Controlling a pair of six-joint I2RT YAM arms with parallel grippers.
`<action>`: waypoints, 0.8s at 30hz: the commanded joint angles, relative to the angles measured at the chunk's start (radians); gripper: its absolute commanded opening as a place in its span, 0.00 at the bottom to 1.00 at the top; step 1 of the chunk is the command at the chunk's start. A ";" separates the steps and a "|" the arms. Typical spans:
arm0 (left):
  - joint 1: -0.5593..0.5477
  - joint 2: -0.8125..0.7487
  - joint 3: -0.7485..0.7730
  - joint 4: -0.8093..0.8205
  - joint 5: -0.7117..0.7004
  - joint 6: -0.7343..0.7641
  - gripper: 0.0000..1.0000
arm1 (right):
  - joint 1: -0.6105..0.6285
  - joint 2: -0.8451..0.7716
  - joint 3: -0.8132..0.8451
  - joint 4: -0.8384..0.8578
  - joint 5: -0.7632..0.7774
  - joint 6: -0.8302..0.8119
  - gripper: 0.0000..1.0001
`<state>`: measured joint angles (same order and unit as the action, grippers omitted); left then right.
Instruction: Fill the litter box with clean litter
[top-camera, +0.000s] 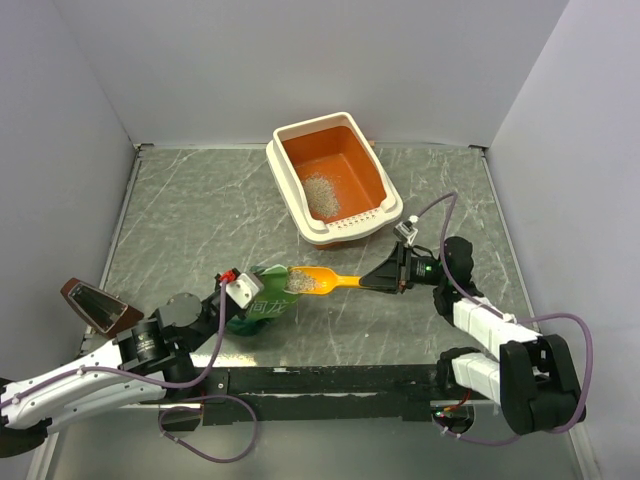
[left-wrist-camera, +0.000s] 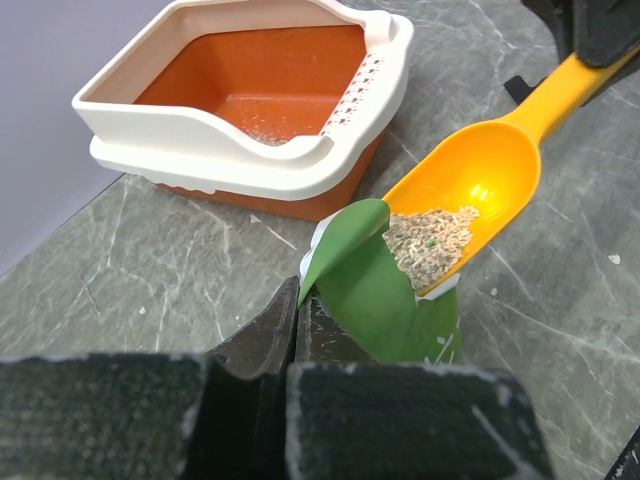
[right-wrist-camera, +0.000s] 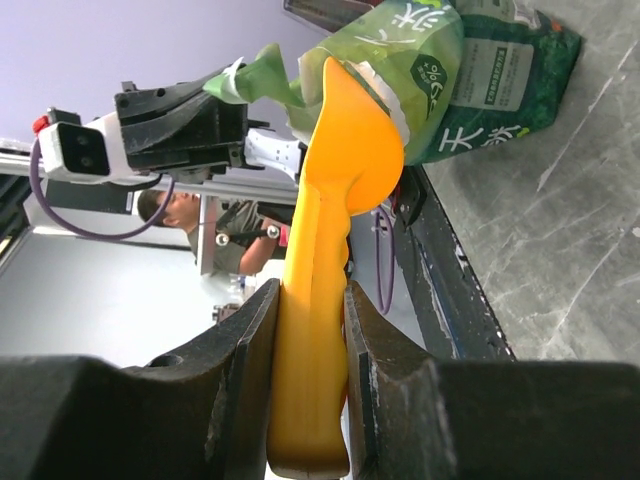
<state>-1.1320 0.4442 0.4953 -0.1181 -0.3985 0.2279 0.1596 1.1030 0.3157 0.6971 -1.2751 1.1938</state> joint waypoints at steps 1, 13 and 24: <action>-0.003 -0.016 -0.003 0.063 -0.052 0.013 0.01 | -0.015 -0.045 -0.029 0.076 -0.004 0.058 0.00; -0.003 0.005 0.000 0.086 -0.229 0.022 0.01 | -0.020 -0.201 0.029 -0.060 0.063 0.135 0.00; -0.003 -0.007 0.011 0.066 -0.237 0.007 0.01 | -0.020 -0.120 0.206 -0.117 0.265 0.204 0.00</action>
<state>-1.1320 0.4561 0.4938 -0.0868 -0.6128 0.2451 0.1452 0.9413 0.4507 0.5564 -1.1149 1.3418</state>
